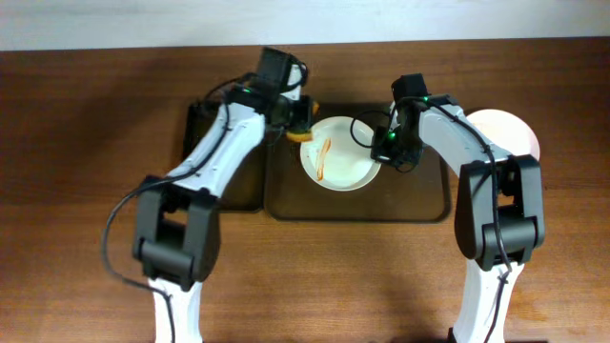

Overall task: Clean dirty plates on tray and stack at the side
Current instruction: 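Lower the sponge in the left gripper onto the held plate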

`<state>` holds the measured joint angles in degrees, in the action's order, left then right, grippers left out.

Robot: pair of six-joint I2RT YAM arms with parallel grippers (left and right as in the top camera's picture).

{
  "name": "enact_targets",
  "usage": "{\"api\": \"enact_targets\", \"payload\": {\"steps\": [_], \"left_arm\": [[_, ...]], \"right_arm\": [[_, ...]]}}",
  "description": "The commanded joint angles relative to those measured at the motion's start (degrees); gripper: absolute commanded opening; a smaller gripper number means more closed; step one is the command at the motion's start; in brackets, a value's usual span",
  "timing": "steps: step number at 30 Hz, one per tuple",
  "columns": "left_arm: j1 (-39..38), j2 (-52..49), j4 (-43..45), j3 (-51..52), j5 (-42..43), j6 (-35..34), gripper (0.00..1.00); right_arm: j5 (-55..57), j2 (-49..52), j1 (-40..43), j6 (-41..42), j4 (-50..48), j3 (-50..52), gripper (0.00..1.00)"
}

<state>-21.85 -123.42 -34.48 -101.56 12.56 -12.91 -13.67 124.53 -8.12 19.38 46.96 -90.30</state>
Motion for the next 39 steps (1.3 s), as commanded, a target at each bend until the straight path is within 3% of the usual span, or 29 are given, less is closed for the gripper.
{"api": "enact_targets", "payload": {"steps": [1, 6, 11, 14, 20, 26, 28, 30, 34, 39], "left_arm": [[-2.78, -4.22, 2.40, 0.31, -0.24, 8.28, 0.00], [-6.38, -8.74, 0.83, 0.31, -4.13, 7.72, 0.00], [-7.91, -10.86, -4.66, 0.33, -5.88, -6.71, 0.00], [-9.18, -11.54, -10.40, 0.33, -14.43, -16.87, 0.00], [-10.51, -11.63, -0.50, 0.33, -30.38, -17.05, 0.00], [-8.94, -11.85, 2.78, 0.33, -34.84, -17.00, 0.00], [-8.83, -11.85, 1.92, 0.31, -30.40, -14.51, 0.00], [-8.83, -11.78, -0.07, 0.24, -20.20, -9.86, 0.00], [-7.26, -10.27, -14.01, -1.03, -5.22, -9.27, 0.00], [-6.25, -10.08, -20.15, -1.29, 3.28, -9.29, 0.00]], "right_arm": [[2.25, 2.71, -0.98, -1.11, 0.31, 2.38, 0.04], [2.25, 2.71, -0.98, -1.11, 0.31, 2.38, 0.04], [2.23, 2.71, -0.98, -1.11, -0.74, 2.38, 0.04], [2.23, 2.71, -0.98, -1.11, -0.79, 2.38, 0.04], [2.23, 2.71, -0.98, -1.11, -1.25, 2.40, 0.04], [2.23, 2.71, -0.98, -1.09, -1.40, 2.40, 0.04], [2.23, 2.71, -0.98, -1.09, -1.46, 2.40, 0.04], [2.23, 2.71, -0.98, -1.09, -1.53, 2.40, 0.04], [2.23, 2.71, -0.98, -1.09, -1.42, 2.40, 0.04], [2.03, 2.71, -0.98, -1.09, -1.64, 2.40, 0.04]]}}
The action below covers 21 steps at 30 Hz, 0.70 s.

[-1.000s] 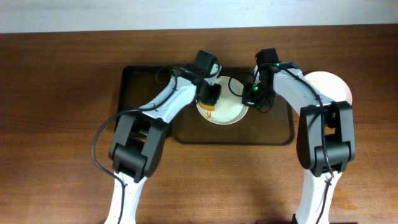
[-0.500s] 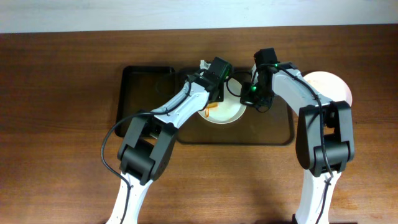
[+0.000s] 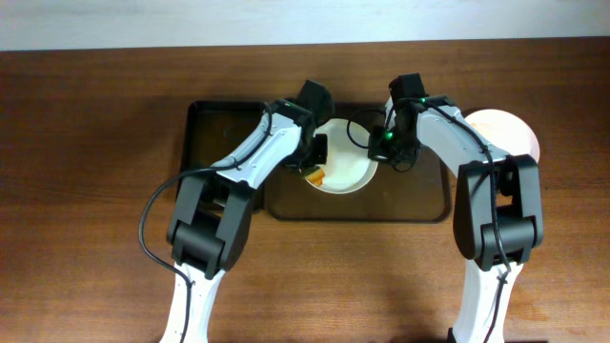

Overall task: Clean dirty plates on tray and stack at the side
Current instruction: 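Lower the sponge in the left gripper onto the held plate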

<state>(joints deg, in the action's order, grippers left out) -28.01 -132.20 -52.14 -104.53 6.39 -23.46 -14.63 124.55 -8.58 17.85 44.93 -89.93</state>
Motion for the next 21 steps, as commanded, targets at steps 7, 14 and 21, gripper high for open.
{"api": "enact_targets", "payload": {"steps": [7, 14, 21], "left_arm": [[-0.48, -1.42, 9.29, 1.73, 3.72, 1.25, 0.00], [-0.74, -3.56, 11.08, 1.75, -12.94, -12.92, 0.00], [-1.64, -3.56, -1.84, 1.75, -1.42, -31.04, 0.00]], "right_arm": [[2.99, 2.69, -0.52, 0.44, 0.46, 2.03, 0.04], [2.99, 2.69, -0.52, 0.44, 0.46, 2.03, 0.04], [2.99, 2.69, -0.52, 0.44, 0.42, 2.03, 0.04]]}}
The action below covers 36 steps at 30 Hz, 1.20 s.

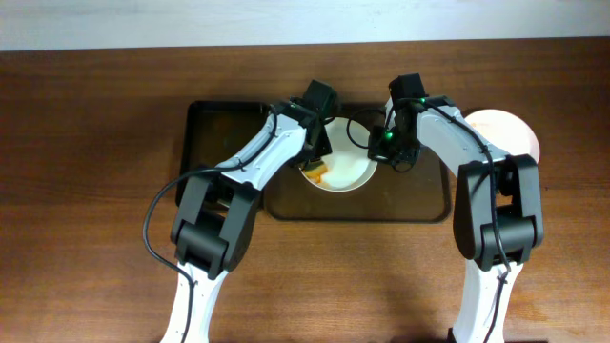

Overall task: Clean dirty plates on tray and stack at the side
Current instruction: 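Lower the sponge in the left gripper onto the held plate, then scrub the plate with the sponge while the right gripper holds it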

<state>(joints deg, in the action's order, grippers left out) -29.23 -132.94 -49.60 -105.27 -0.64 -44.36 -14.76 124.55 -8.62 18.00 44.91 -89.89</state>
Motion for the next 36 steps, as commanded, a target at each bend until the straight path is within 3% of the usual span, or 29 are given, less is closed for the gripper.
{"api": "enact_targets", "payload": {"steps": [1, 6, 13, 17, 21, 24, 30, 32, 36], "left_arm": [[-0.85, -2.82, -4.33, 2.49, 6.43, -10.10, 0.00], [-4.35, -3.39, -1.70, 2.49, -6.40, -10.03, 0.00], [-6.29, -8.02, 4.22, 2.49, -8.92, -10.03, 0.00], [-6.23, -9.18, 9.51, 2.45, -19.93, -9.42, 0.00], [-5.55, -9.16, 13.14, 0.04, -24.65, 3.45, 0.00], [-3.82, -9.01, 9.49, -4.39, -18.93, 13.07, 0.00], [-0.81, -8.83, -12.31, -13.64, 6.08, 13.22, 0.00], [-0.90, -8.87, -16.37, -13.60, 8.83, 13.25, 0.00], [-2.05, -9.64, -18.80, -13.60, 9.51, 21.99, 0.00]], "right_arm": [[3.10, 2.69, -0.48, 0.28, 0.39, 1.99, 0.04], [2.91, 2.69, -0.48, 0.28, 0.13, 1.99, 0.04], [2.91, 2.69, -0.48, 0.28, 0.22, 1.99, 0.04], [2.93, 2.69, -0.48, 0.28, 0.24, 1.99, 0.04], [2.91, 2.69, -0.48, 0.28, 0.13, 1.99, 0.04], [2.93, 2.69, -0.48, 0.28, 0.07, 1.99, 0.04], [2.91, 2.69, -0.48, 0.28, 0.07, 1.99, 0.04], [2.91, 2.69, -0.48, 0.26, 0.17, 1.99, 0.04], [2.89, 2.69, -0.48, 0.28, 0.24, 1.99, 0.04]]}}
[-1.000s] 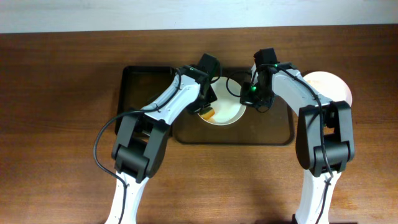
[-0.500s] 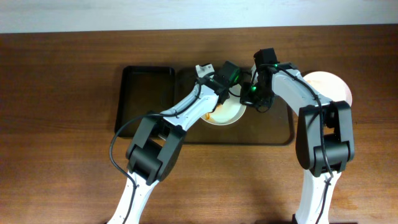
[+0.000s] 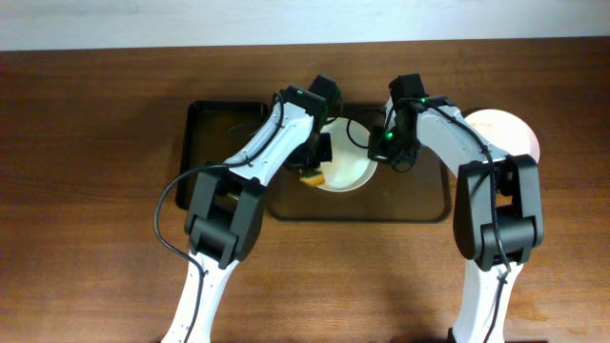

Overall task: Clean dirty plates on tray and stack at the side
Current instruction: 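Scrub the plate with the sponge while the right gripper holds it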

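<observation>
A white plate [image 3: 348, 170] lies on the brown tray [image 3: 419, 200] at mid table. My left gripper [image 3: 315, 164] reaches over the plate's left side, shut on a yellow sponge [image 3: 312, 177] that rests at the plate's left-front rim. At the plate's right rim my right gripper [image 3: 380, 152] is shut on the edge. The plate's visible surface looks white; the part under the left gripper is hidden. A second pale plate [image 3: 510, 131] sits on the table to the right of the tray.
A darker black tray [image 3: 212, 143] adjoins the brown one on its left. Both arms cross over the trays from the front. Bare wooden table [image 3: 95, 191] spreads to the left, right and front.
My left gripper has shifted slightly toward the front with the sponge, now at the plate's left-front rim. The right gripper and plate have stayed put.
At first the left gripper held the sponge at the plate's far-left edge, and an orange streak showed on the plate. Then the sponge was down on the plate's left half with the streak gathered beside it. Now no streak shows on the plate's open surface.
</observation>
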`<state>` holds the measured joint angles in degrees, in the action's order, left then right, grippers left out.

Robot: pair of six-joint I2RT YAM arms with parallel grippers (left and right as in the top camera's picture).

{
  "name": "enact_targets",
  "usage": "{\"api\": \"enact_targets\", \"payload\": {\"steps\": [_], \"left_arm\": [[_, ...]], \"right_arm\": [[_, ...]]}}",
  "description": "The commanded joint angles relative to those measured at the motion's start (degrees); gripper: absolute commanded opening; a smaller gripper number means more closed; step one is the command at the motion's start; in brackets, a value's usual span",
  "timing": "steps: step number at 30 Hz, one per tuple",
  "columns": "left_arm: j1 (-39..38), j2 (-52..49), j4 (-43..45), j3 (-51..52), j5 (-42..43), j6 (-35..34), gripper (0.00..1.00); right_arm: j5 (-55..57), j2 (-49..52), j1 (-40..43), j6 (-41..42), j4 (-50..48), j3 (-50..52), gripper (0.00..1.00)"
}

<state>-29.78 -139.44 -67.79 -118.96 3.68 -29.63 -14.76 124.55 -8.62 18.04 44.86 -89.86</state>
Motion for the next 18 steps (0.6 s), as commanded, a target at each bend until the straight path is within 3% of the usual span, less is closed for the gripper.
{"api": "enact_targets", "payload": {"steps": [1, 9, 18], "left_arm": [[-1.73, -3.45, 1.20, 0.09, 5.70, 9.46, 0.00], [-0.92, -5.01, 18.45, 0.42, 5.99, 13.03, 0.00], [5.73, -7.37, 19.71, -0.46, -0.68, 9.31, 0.00]], "right_arm": [[2.84, 2.69, -0.48, 0.24, 0.28, 1.97, 0.04], [2.67, 2.69, -0.48, 0.26, 0.28, 1.97, 0.04], [2.47, 2.69, -0.48, 0.26, -0.35, 1.97, 0.04]]}}
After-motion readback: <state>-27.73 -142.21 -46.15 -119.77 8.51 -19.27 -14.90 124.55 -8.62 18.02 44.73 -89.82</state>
